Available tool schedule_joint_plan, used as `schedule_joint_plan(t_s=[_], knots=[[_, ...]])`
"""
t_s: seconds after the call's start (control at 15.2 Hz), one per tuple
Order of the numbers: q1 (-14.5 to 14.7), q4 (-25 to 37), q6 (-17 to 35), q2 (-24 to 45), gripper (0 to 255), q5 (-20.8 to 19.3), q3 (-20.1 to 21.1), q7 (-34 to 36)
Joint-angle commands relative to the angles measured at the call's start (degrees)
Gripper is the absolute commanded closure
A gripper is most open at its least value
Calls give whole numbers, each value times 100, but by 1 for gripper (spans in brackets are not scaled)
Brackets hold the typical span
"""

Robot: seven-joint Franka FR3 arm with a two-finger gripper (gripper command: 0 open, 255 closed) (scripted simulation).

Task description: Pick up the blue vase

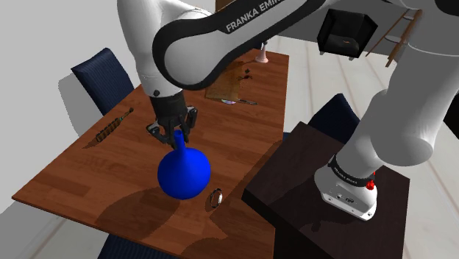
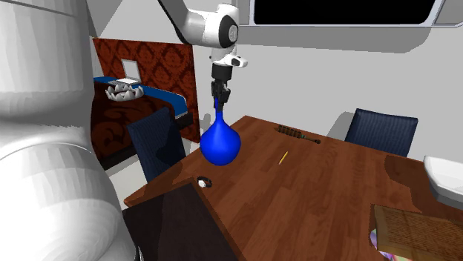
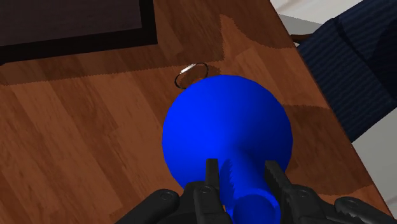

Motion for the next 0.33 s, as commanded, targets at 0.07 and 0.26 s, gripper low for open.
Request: schedule_joint_plan(t_s=[0.07, 0.26], knots=[[-20, 109, -205, -113, 255, 50, 9, -26], [-25, 157, -287, -149, 255, 66, 13, -31]])
